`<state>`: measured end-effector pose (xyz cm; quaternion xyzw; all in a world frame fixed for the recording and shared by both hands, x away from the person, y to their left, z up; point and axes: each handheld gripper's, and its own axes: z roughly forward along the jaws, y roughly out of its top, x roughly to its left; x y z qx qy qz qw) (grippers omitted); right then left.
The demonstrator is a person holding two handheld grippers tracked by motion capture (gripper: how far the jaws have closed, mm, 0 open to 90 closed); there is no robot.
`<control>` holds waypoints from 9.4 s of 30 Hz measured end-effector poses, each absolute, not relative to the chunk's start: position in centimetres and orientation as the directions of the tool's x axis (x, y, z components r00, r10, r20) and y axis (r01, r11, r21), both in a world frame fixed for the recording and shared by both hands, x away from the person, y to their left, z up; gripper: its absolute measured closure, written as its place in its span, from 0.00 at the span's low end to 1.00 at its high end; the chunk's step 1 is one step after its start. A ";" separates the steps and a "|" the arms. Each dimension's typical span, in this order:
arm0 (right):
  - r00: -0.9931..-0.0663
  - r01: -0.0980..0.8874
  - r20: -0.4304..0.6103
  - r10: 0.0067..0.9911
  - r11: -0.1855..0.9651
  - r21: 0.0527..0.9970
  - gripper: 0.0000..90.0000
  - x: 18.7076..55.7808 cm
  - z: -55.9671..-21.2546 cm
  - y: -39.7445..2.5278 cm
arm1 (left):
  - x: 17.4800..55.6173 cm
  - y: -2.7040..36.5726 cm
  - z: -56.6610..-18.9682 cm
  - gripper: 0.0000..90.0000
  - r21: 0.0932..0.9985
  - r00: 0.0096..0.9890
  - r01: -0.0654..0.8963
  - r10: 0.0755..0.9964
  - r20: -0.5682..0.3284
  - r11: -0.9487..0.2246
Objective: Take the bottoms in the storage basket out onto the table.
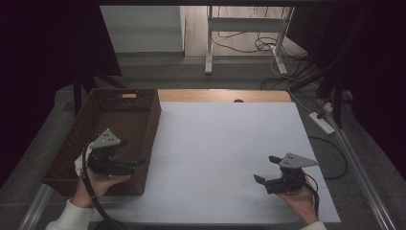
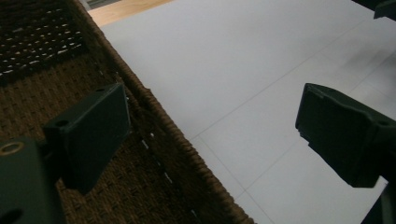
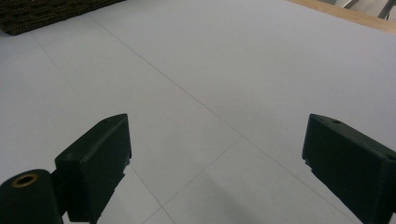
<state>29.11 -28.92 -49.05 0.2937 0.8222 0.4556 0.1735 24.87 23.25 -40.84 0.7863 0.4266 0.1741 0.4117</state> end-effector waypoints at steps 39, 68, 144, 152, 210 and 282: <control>-0.771 0.342 -0.014 0.637 0.431 0.835 0.09 29.3 -49.6 -28.8 | 27.9 29.0 -40.6 0.10 0.755 0.438 0.617 0.894 -0.094 -0.223; -0.774 0.346 -0.012 0.633 0.438 0.829 0.09 29.3 -49.8 -28.7 | 29.4 32.1 -41.1 0.10 0.707 0.364 0.678 0.928 -0.081 -0.204; -0.787 0.355 -0.004 0.618 0.458 0.815 0.09 29.3 -50.2 -28.3 | 35.3 35.6 -46.7 0.12 0.423 0.166 0.894 0.986 -0.002 -0.150; -0.787 0.356 -0.002 0.617 0.457 0.815 0.09 29.3 -50.2 -28.3 | 35.9 35.2 -47.2 0.15 0.388 0.187 0.906 0.982 -0.014 -0.168; -0.798 0.354 0.002 0.603 0.465 0.812 0.09 29.2 -50.3 -28.1 | 37.9 34.6 -51.4 0.45 0.170 0.124 0.977 0.991 0.048 -0.130; -0.788 0.364 0.010 0.615 0.453 0.814 0.09 29.3 -50.3 -28.4 | 33.6 34.1 -43.4 0.90 0.703 0.179 0.711 0.968 -0.179 -0.002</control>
